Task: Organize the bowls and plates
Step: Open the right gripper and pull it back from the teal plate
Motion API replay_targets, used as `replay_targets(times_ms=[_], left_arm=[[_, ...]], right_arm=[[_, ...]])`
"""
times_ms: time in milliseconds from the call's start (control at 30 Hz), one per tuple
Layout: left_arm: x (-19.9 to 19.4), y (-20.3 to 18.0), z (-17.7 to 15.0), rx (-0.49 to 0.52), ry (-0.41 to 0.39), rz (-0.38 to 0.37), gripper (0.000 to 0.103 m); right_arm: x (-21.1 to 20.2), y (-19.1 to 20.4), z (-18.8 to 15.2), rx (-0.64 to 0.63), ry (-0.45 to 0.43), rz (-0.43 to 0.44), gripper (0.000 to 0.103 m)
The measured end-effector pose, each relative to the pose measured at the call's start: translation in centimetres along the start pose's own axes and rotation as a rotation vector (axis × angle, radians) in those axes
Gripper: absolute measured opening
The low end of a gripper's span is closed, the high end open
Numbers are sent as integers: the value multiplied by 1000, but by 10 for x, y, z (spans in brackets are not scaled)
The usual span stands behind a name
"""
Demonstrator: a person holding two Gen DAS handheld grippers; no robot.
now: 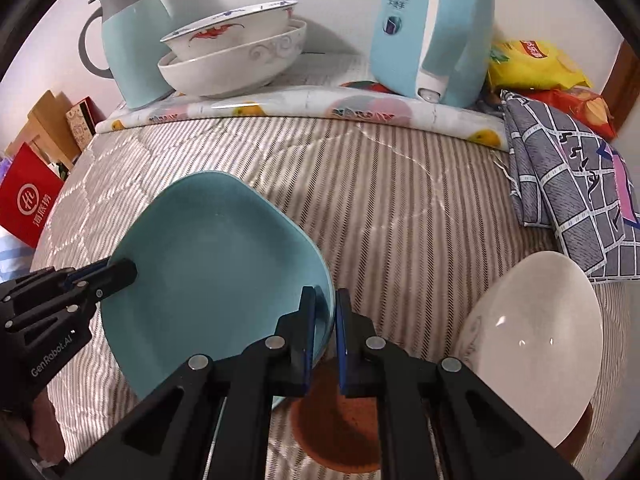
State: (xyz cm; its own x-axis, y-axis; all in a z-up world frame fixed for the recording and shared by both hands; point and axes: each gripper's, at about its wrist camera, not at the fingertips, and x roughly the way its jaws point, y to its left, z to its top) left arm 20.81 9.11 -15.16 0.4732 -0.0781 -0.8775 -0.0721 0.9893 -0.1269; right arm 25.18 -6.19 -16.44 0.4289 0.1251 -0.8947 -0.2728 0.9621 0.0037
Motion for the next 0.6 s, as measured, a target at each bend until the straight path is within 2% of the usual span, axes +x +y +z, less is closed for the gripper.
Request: replay_targets(times_ms=[167, 233, 300, 333, 600], left_arm=[[-4, 6, 2, -24, 5, -15, 11], [-10, 7, 3, -25, -12, 1, 21], [-15, 8, 3, -27, -21, 16, 28], [-18, 9, 4, -30, -25, 19, 28], [-54, -12, 0, -19, -86, 21, 28]], right_arm=[[5, 3, 0, -18, 14, -1, 13], [2, 3, -1, -17, 2, 5, 24], [-5, 3, -1, -12, -20, 11, 35], [-11, 3, -1, -10, -37, 15, 39], [-72, -19, -7, 59, -171, 17, 42]])
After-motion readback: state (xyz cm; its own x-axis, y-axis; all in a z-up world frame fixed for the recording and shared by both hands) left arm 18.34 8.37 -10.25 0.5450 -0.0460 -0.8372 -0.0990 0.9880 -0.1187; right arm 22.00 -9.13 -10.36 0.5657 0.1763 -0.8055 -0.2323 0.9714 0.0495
